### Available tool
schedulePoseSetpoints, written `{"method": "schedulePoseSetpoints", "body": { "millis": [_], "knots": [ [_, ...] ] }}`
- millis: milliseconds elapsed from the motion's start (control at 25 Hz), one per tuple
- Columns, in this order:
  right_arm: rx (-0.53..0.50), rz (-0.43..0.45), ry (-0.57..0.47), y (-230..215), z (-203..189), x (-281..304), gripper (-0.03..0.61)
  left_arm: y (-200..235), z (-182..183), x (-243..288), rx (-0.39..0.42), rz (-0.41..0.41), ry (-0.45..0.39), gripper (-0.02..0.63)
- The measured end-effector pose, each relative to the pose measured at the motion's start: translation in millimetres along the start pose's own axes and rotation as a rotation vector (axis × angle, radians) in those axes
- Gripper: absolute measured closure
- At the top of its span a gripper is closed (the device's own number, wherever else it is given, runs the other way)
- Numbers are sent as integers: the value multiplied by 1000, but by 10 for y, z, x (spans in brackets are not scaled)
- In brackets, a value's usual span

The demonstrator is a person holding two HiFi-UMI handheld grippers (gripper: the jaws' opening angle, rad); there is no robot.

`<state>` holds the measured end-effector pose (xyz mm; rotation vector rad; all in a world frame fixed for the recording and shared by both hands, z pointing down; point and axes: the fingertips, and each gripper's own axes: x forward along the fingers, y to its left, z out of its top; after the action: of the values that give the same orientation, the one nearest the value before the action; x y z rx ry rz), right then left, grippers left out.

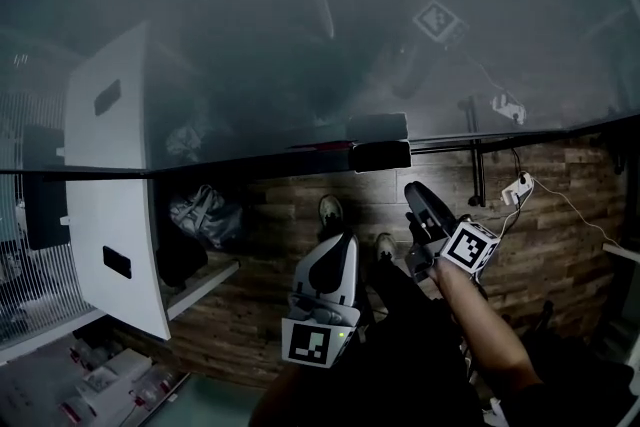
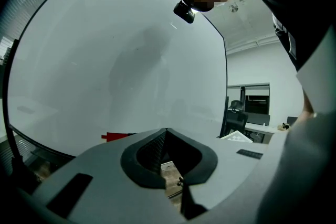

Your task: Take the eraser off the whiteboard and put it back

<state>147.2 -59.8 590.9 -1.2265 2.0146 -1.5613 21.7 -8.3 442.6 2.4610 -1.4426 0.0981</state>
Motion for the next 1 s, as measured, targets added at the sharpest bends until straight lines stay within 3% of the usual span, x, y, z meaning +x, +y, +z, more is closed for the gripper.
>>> {"method": "schedulePoseSetpoints", "body": {
  "millis": [480,1000],
  "knots": [
    [61,0,-34,-110,72,178,385,112,-108,50,-26,7,35,607],
    [114,24,-40,-142,125,324,374,119,-138,80,-33,12,46,606]
  ]
}}
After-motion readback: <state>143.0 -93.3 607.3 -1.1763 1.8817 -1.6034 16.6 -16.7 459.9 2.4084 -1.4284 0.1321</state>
